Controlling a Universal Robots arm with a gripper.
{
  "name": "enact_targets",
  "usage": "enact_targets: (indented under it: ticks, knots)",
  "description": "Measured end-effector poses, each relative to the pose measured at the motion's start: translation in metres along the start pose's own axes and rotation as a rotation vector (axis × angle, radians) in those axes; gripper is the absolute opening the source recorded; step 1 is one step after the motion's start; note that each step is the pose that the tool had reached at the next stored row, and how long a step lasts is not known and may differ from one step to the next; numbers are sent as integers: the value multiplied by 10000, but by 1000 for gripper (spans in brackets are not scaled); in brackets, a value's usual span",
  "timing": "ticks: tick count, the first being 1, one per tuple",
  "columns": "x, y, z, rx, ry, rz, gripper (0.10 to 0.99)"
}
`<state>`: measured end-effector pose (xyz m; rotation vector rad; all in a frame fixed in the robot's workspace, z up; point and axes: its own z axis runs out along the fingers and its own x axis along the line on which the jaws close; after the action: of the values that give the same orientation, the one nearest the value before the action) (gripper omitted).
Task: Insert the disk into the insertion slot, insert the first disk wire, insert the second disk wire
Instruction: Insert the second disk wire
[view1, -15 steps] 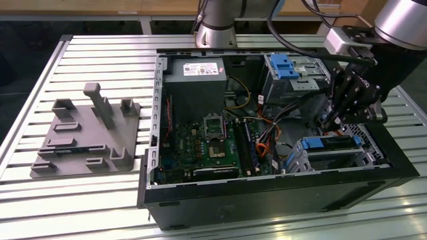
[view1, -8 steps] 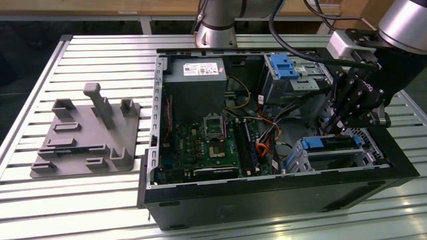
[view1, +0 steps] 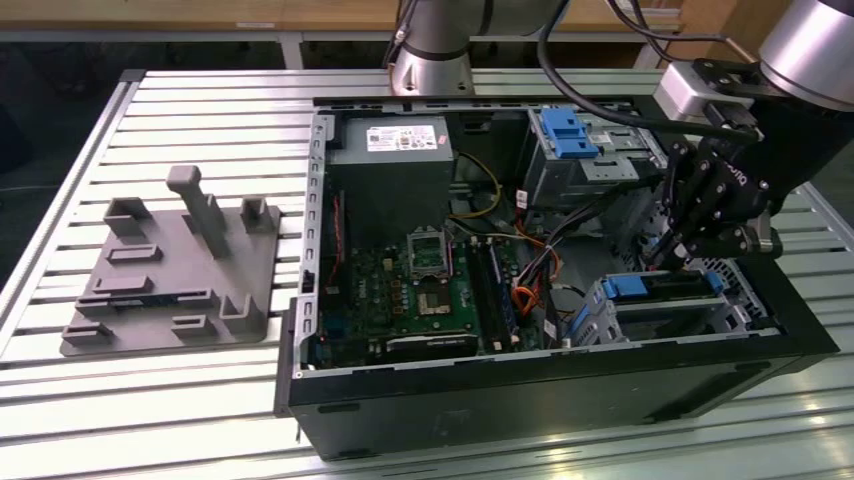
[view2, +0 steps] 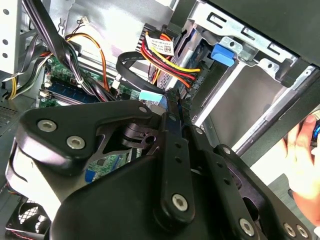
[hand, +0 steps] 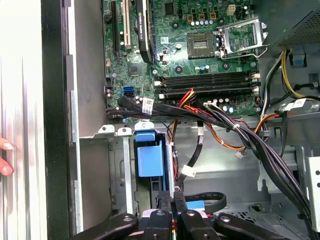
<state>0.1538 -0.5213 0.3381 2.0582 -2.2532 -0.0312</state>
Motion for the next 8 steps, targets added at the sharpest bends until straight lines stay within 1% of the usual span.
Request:
enact_targets:
  ticks: [8]
  knots:
    - [26, -10, 0, -7, 2, -10, 145]
